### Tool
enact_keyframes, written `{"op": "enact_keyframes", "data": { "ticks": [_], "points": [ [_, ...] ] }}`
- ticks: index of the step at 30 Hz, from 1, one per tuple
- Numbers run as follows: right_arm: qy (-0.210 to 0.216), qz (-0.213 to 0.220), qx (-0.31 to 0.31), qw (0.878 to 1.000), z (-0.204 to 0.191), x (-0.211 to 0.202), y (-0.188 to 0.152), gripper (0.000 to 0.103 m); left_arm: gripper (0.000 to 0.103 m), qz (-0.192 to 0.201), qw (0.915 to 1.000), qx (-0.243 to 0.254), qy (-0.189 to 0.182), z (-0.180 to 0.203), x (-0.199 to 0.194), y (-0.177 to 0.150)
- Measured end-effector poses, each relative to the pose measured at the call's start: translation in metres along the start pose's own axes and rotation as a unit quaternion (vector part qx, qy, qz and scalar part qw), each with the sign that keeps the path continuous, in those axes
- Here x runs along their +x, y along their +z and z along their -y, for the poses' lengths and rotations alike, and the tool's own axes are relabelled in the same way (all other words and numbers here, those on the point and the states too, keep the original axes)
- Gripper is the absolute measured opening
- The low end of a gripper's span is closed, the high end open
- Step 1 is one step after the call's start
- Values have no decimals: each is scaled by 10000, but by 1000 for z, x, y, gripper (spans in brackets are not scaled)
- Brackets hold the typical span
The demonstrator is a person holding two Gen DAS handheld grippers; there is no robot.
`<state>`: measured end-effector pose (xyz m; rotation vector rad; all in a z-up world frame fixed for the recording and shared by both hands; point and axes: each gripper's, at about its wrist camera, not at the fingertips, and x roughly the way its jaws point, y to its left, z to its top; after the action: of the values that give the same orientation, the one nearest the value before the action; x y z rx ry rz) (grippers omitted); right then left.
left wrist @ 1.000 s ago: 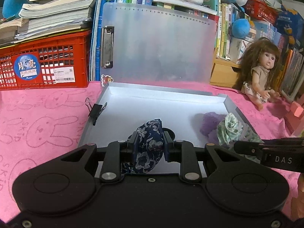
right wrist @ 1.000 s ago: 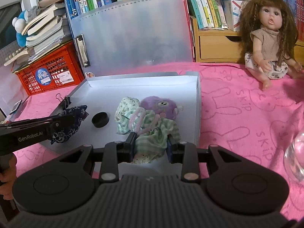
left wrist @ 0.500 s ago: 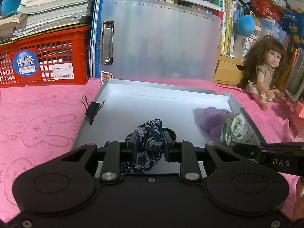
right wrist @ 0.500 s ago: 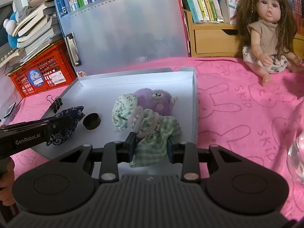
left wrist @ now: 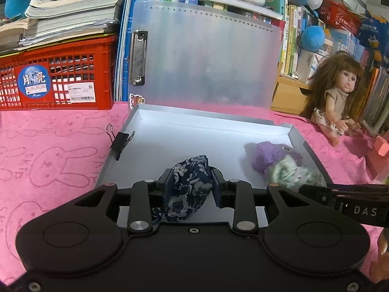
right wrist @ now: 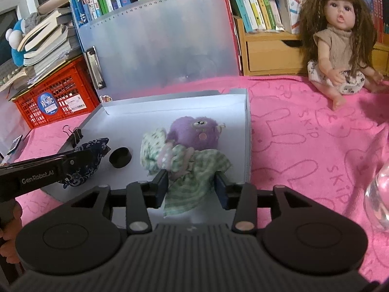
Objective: Organize objects
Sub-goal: 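Open both grippers to release pouch and dress in the box, withdraw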
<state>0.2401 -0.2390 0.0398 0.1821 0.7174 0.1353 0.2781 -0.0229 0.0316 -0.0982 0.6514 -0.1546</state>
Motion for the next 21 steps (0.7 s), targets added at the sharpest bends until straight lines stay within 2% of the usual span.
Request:
{"op": "enact_keyframes", "data": {
  "ticks": [6,12,21],
  "points": [
    [74,175,-43,9998,-1,-19,-1,68,45,134,9998,61,-132,1,-18,2],
    [103,330,-114,9993,-3,-38,-5,71,53,224,9993,10,-289,2,-39,3],
    [296,656,-311,9969,-13,-73,-16,77,63,397,9976,221,-531,10,-80,-9]
  ]
}}
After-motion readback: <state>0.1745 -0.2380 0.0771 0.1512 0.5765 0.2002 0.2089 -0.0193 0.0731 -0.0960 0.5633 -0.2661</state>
